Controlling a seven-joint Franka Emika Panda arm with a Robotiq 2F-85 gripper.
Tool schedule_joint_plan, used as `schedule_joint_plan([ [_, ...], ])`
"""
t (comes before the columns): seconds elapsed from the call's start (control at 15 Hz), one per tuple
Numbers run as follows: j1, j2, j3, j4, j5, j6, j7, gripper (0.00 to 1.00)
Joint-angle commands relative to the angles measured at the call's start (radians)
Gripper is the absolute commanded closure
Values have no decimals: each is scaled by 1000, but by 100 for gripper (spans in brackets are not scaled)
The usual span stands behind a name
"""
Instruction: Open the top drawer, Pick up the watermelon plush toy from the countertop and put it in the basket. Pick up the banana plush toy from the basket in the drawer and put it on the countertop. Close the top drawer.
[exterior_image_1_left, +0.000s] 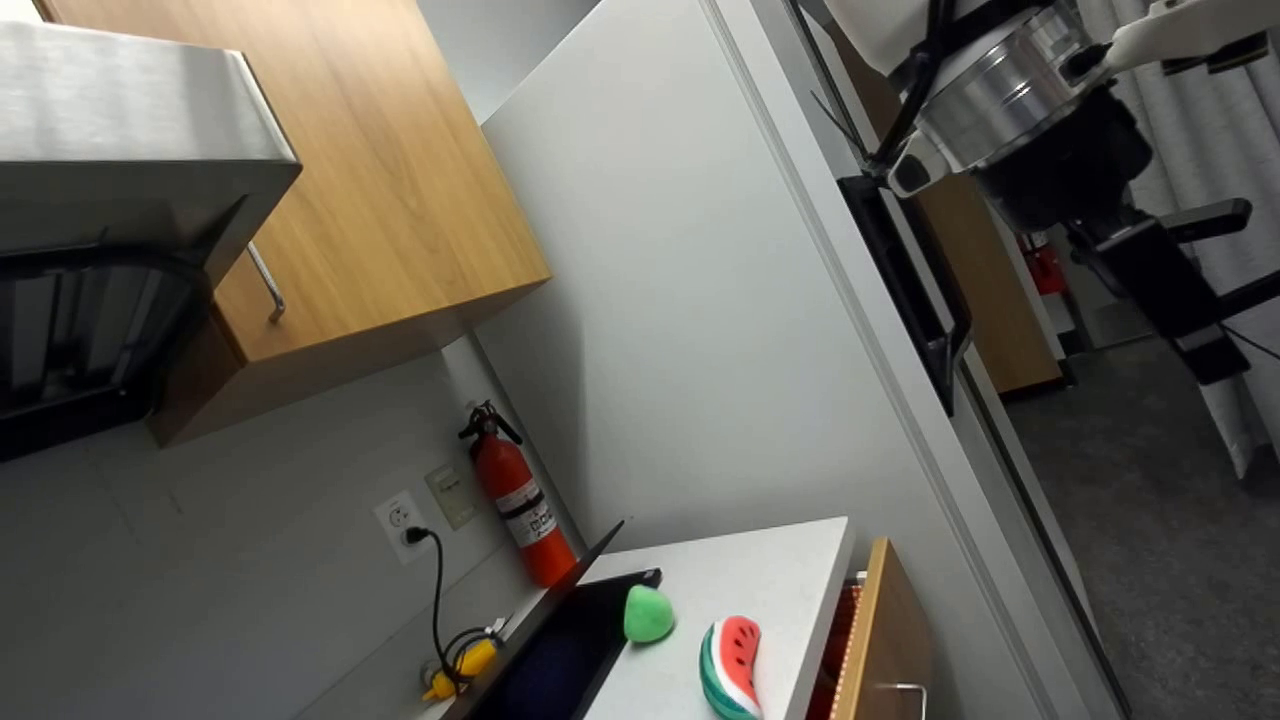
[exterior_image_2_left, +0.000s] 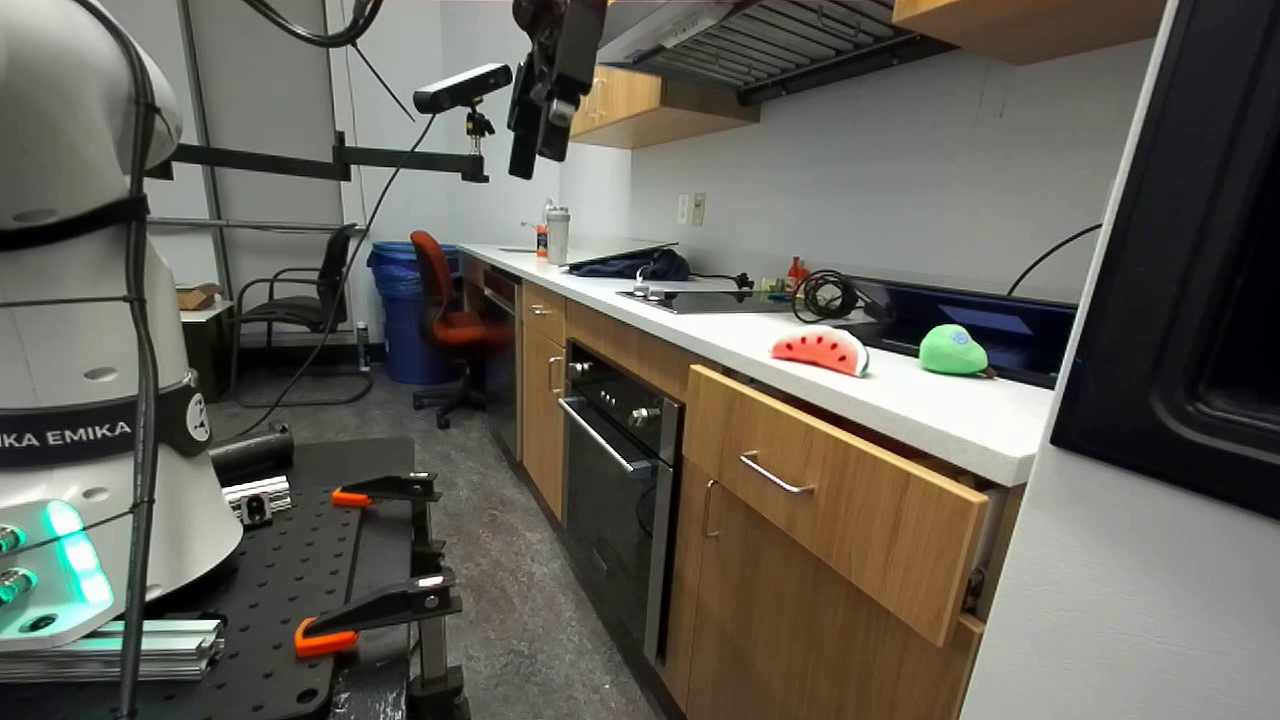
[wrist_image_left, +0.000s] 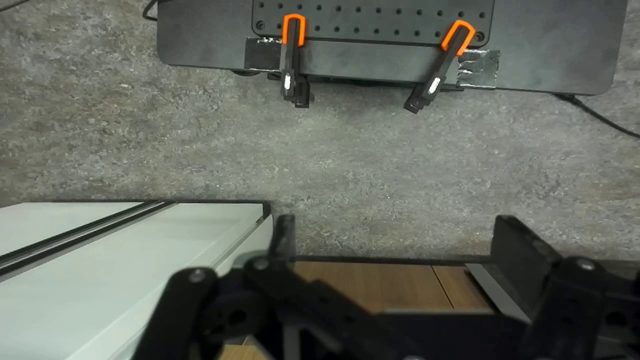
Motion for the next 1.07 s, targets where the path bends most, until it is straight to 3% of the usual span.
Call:
schedule_joint_plan([
  [0.0, 25, 66, 13, 31, -27, 48, -5, 0],
  [1.0, 35, 319, -6, 93, 16, 394, -15, 0],
])
